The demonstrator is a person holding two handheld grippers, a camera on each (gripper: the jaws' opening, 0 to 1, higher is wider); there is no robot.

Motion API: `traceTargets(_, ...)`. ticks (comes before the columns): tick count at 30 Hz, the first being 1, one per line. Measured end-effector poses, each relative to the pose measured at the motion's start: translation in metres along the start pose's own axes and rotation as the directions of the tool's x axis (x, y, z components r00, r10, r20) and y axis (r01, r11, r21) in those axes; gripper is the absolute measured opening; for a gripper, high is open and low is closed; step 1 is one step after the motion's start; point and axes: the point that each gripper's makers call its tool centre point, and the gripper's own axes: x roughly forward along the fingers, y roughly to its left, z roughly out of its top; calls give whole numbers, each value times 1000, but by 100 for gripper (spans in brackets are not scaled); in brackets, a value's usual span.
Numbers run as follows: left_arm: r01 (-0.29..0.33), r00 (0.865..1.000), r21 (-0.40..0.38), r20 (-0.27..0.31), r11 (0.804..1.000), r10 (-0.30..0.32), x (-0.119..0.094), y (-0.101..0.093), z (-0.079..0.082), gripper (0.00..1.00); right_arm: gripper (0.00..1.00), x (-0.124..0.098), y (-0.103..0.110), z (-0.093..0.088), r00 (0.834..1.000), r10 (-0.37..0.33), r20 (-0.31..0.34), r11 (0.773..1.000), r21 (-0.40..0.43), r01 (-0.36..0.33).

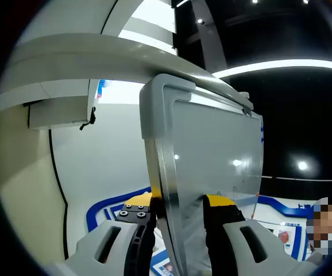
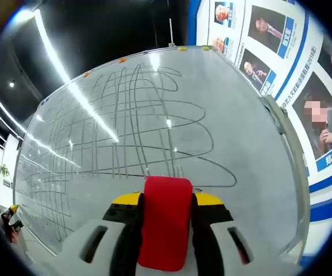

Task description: Wipe the writing off the whiteboard with the eraser

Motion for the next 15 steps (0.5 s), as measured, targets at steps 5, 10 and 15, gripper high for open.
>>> traceTargets(5,-1,1000,1,-4,1000,1,0,-2,-2,35,28,-3,-21,-2,1000,-21,-14,999,26,22)
traceTargets(10,-3,1000,4,-6,1000,3,0,-5,-5,35,28,-5,-38,-3,998,-32,-51,997,63,36)
traceTargets(15,-3,1000,3,-4,1000,3,0,-6,-7,35,28,-6,-45,-4,998,-36,-47,997,72,39)
